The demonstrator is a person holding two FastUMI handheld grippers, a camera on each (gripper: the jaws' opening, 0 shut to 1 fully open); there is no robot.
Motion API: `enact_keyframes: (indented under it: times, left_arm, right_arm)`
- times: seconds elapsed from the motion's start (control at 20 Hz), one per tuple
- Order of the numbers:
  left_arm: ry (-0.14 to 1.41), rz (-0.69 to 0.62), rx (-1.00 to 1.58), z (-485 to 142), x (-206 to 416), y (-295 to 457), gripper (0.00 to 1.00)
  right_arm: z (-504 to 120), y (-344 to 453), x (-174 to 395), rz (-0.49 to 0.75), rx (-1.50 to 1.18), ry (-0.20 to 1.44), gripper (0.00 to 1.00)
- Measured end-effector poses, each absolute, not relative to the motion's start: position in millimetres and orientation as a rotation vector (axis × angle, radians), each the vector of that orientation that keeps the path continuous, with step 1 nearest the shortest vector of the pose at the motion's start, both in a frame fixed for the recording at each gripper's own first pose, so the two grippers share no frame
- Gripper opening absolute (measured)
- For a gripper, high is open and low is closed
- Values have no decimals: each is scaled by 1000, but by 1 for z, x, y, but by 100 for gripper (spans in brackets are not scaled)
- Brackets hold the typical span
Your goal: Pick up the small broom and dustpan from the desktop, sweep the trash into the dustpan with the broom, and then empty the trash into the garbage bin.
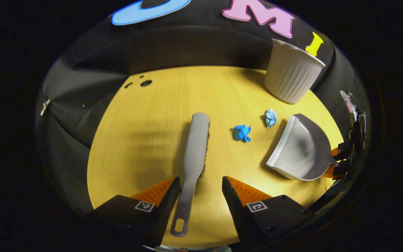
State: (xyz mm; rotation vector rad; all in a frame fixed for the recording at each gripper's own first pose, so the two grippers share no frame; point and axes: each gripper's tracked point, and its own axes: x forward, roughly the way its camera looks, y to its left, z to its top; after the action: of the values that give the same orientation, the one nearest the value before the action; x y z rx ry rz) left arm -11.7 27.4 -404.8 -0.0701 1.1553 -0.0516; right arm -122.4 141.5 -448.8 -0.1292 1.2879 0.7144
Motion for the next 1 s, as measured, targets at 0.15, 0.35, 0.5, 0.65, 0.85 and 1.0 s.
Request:
enact_keyframes:
  times: [0.15, 0.35, 0.5, 0.65, 0.85, 1.0]
  left_arm:
    - [1233, -55, -58, -431, -15, 28, 72]
    - [1324, -56, -66, -453, -22, 29, 65]
    - [1322, -78, -24, -456, -14, 31, 39]
    - [1329, -100, 5, -456, -11, 32, 32]
    - [1305, -102, 48, -450, 9, 32, 28]
    - [1287, -144, 96, -450, 31, 23, 28]
  right_arm:
    - [-449, 139, -119, 712, -118, 1290, 35]
    - [-452, 135, -115, 708, -117, 1296, 35]
    - [-453, 132, -114, 702, -105, 1304, 35]
    - [-455, 131, -114, 705, -111, 1307, 36]
    - [-457, 131, -112, 734, -127, 1314, 35]
    - [-460, 130, -104, 769, -174, 1304, 35]
